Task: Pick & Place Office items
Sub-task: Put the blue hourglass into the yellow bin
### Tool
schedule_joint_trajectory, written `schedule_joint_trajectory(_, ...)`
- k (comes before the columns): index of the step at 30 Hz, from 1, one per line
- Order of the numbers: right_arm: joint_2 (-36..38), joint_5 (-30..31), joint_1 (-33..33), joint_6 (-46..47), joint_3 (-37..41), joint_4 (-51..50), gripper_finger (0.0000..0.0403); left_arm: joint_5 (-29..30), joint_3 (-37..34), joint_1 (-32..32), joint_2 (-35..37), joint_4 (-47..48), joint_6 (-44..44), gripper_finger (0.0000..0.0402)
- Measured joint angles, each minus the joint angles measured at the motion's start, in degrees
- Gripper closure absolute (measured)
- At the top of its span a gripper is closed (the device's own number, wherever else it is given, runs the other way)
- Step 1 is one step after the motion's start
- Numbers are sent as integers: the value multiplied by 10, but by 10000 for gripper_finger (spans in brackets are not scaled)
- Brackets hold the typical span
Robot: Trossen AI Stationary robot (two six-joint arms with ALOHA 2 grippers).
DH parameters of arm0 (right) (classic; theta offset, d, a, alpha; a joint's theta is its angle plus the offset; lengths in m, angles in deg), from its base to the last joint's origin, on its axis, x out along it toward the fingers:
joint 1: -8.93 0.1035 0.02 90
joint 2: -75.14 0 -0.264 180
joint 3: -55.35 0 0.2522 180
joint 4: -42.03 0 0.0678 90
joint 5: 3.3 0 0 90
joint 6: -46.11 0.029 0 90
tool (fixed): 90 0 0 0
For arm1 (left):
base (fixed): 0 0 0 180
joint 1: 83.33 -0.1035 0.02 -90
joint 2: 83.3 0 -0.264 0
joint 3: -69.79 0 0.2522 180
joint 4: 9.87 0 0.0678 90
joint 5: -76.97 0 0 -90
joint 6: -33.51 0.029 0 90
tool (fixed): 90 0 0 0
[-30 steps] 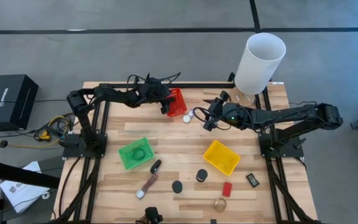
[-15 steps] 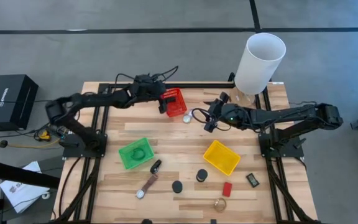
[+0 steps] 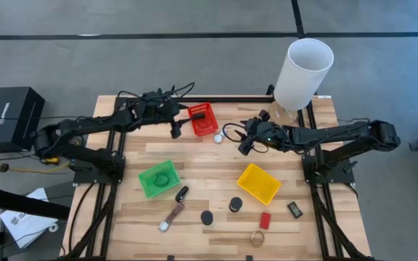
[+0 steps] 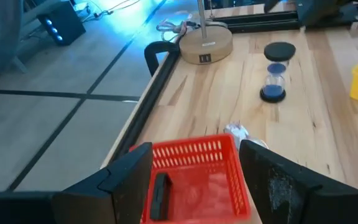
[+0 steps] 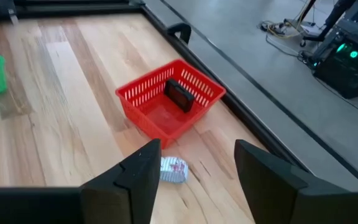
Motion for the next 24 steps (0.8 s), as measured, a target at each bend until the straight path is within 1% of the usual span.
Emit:
schedule_joint_trajectory(5,-10,4,4,3,1,-35,170,0,-53,8,46,-2,-12,165)
schedule_joint_trajectory(9,-9,4,2,42,0,-47,147,0,-94,15,75,-1,-40,165)
schedule_joint_trajectory(13,2,1,2,104,0,-60,143,-1,-129,26,90,-3,-45,165)
schedule_joint_trajectory(17,4,0,2,120,0,-68,143,-1,-154,36,94,-10,-44,165)
schedule_joint_trajectory(20,2,0,2,122,0,-90,143,-1,-158,37,93,-11,-40,165)
schedule_joint_trajectory(24,0,2,1,149,0,-121,143,-1,-158,37,93,-23,-40,165)
